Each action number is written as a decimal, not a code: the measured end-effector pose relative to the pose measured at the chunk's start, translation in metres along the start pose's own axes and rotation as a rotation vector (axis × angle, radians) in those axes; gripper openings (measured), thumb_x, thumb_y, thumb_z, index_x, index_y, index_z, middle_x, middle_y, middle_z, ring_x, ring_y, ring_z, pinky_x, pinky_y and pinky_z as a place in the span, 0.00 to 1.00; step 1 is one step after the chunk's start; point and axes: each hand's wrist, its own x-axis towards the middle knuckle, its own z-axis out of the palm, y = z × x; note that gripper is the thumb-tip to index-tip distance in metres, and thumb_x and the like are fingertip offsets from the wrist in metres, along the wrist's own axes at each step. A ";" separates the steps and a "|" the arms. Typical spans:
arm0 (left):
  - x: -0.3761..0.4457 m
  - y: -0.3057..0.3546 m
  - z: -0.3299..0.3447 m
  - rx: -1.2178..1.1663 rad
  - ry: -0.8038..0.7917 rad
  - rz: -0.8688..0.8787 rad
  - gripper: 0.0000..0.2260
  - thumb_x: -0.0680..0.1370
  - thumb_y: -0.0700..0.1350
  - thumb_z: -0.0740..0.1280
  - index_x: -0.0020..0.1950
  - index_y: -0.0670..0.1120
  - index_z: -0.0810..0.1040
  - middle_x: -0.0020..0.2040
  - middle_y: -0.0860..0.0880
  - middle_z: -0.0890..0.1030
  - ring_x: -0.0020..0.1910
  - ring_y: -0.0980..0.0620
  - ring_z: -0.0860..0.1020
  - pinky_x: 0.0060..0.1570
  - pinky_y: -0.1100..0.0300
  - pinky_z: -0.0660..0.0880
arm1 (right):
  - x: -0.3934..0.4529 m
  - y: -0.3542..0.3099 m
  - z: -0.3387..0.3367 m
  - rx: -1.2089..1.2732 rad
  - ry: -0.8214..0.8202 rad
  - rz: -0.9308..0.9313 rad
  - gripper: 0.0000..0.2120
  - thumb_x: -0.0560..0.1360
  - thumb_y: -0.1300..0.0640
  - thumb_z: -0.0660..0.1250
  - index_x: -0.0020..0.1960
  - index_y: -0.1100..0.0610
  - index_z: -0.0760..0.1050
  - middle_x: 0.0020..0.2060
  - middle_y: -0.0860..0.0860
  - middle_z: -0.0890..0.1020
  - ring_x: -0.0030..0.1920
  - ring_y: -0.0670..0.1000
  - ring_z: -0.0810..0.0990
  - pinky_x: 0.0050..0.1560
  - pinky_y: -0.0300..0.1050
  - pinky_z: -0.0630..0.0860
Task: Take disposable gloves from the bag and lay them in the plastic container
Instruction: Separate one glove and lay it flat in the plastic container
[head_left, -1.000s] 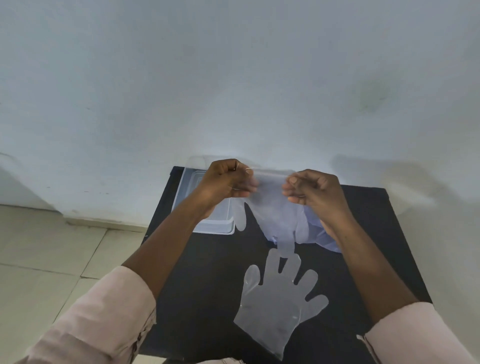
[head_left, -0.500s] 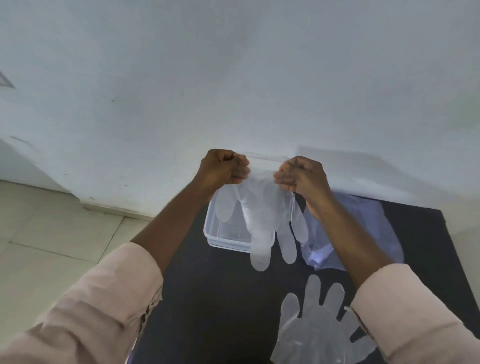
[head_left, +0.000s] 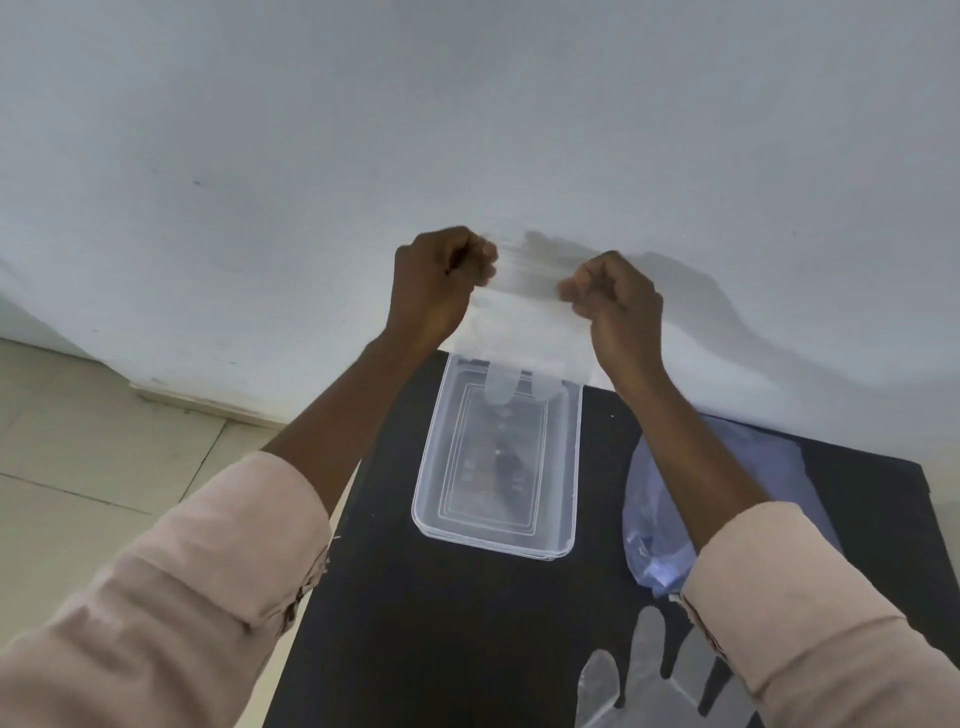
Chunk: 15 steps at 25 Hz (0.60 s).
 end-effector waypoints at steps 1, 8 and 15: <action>-0.004 0.003 -0.002 0.004 0.010 0.068 0.08 0.77 0.40 0.64 0.41 0.40 0.81 0.35 0.52 0.83 0.38 0.55 0.84 0.42 0.57 0.79 | -0.005 -0.004 -0.002 0.003 0.033 -0.069 0.04 0.73 0.66 0.58 0.41 0.63 0.71 0.39 0.62 0.82 0.44 0.51 0.84 0.45 0.48 0.77; -0.077 -0.068 -0.003 0.293 -0.233 0.252 0.08 0.80 0.44 0.65 0.45 0.41 0.81 0.36 0.52 0.80 0.35 0.62 0.77 0.38 0.68 0.70 | -0.094 0.071 -0.007 -0.271 -0.117 -0.207 0.09 0.79 0.59 0.60 0.50 0.61 0.78 0.45 0.53 0.84 0.44 0.49 0.81 0.45 0.38 0.73; -0.111 -0.131 0.007 0.628 -0.525 0.311 0.12 0.80 0.48 0.61 0.45 0.43 0.81 0.42 0.47 0.85 0.39 0.48 0.82 0.50 0.57 0.74 | -0.123 0.135 0.004 -0.649 -0.425 -0.242 0.13 0.78 0.53 0.54 0.48 0.57 0.75 0.46 0.53 0.85 0.46 0.54 0.82 0.68 0.44 0.64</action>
